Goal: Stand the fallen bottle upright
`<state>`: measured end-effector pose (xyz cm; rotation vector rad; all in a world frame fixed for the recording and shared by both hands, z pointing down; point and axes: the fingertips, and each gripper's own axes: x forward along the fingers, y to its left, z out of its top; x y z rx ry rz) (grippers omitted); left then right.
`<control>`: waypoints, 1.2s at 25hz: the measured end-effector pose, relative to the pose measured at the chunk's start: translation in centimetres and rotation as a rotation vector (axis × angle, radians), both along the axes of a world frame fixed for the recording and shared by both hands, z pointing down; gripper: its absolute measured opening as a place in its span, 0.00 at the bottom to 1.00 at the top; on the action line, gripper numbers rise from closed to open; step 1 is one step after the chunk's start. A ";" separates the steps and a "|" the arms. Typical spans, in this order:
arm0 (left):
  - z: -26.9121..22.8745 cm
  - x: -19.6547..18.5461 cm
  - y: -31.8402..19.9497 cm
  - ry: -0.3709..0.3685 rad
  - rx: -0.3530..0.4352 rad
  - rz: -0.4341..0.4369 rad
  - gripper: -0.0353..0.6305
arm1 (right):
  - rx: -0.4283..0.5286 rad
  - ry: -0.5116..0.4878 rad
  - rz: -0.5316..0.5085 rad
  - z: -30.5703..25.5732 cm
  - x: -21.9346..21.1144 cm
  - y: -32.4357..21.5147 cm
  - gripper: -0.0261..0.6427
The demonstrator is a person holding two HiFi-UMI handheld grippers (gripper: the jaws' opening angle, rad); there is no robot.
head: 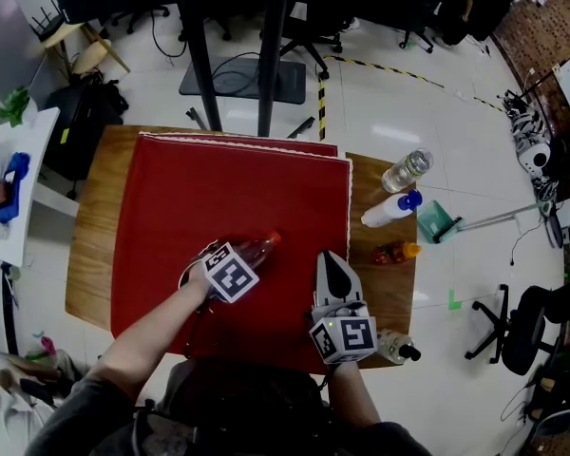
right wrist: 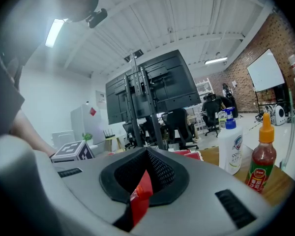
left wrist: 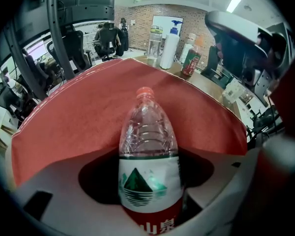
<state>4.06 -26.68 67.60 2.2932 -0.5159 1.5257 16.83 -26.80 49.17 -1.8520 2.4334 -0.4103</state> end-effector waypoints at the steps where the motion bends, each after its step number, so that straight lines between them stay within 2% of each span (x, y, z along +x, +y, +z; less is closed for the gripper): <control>1: 0.0 -0.1 0.0 0.000 -0.002 0.004 0.59 | 0.001 0.001 -0.001 0.0 0.0 0.0 0.06; 5: -0.4 -0.4 0.1 0.012 -0.008 0.001 0.59 | 0.002 0.004 -0.001 -0.2 0.2 0.2 0.06; 13: -2.3 -0.8 -0.7 0.099 0.036 -0.048 0.58 | 0.005 0.004 -0.006 -0.3 -0.1 0.5 0.06; 30: -9.2 -1.5 -0.9 0.381 0.205 -0.211 0.58 | 0.016 0.015 -0.024 -1.5 -1.6 1.7 0.06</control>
